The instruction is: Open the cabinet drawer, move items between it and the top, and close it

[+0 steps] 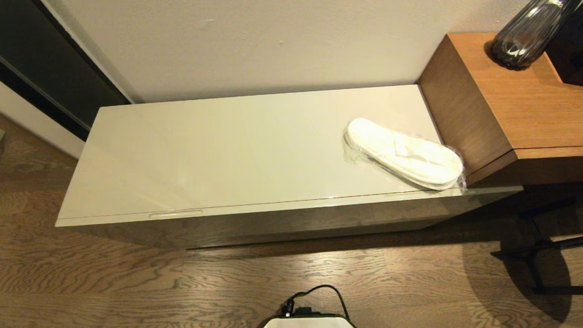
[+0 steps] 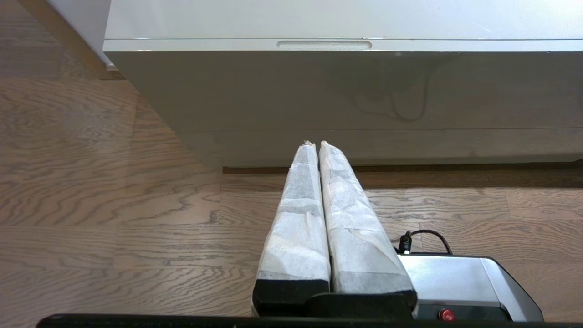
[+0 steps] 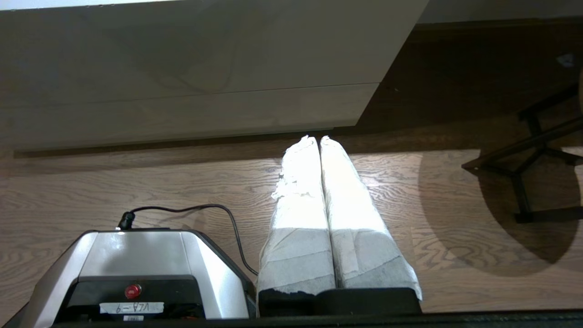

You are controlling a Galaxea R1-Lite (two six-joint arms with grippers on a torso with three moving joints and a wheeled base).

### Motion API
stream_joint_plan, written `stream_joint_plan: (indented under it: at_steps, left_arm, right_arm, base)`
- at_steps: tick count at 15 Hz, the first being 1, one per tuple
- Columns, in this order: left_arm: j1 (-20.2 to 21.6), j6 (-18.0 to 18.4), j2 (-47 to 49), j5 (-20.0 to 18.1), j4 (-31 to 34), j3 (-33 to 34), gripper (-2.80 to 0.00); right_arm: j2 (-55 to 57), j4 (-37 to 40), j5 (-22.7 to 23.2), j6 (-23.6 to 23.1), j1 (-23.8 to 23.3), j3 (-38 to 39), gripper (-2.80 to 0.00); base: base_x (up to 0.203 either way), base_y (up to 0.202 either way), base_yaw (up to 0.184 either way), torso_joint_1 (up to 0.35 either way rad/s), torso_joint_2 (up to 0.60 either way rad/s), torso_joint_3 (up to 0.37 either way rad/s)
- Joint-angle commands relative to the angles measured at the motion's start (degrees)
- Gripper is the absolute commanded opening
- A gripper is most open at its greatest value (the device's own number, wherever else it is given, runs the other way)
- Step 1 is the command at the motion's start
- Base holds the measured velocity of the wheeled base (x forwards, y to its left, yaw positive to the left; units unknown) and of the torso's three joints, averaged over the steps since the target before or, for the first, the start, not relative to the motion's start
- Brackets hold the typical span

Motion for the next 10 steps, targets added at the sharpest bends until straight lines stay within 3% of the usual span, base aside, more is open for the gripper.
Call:
stream_joint_plan:
  at_steps: [1,10]
  left_arm:
    - [0.00,-0.03,0.09,0.04,-0.06,-0.01,-2.80]
    - [0.00,-0.03,0.09,0.03,-0.08,0.06,-2.80]
  right_arm:
    - [0.17,0.09,-0.07,0.52,0.00,0.20,-2.80]
    - [0.17,-0.09,-0.16,0.90,0.00,0.20,-2.80]
  base:
    - [0.000,0.000,0.000,0.000,0.00,0.000]
    - [0.000,0.000,0.000,0.000,0.00,0.000]
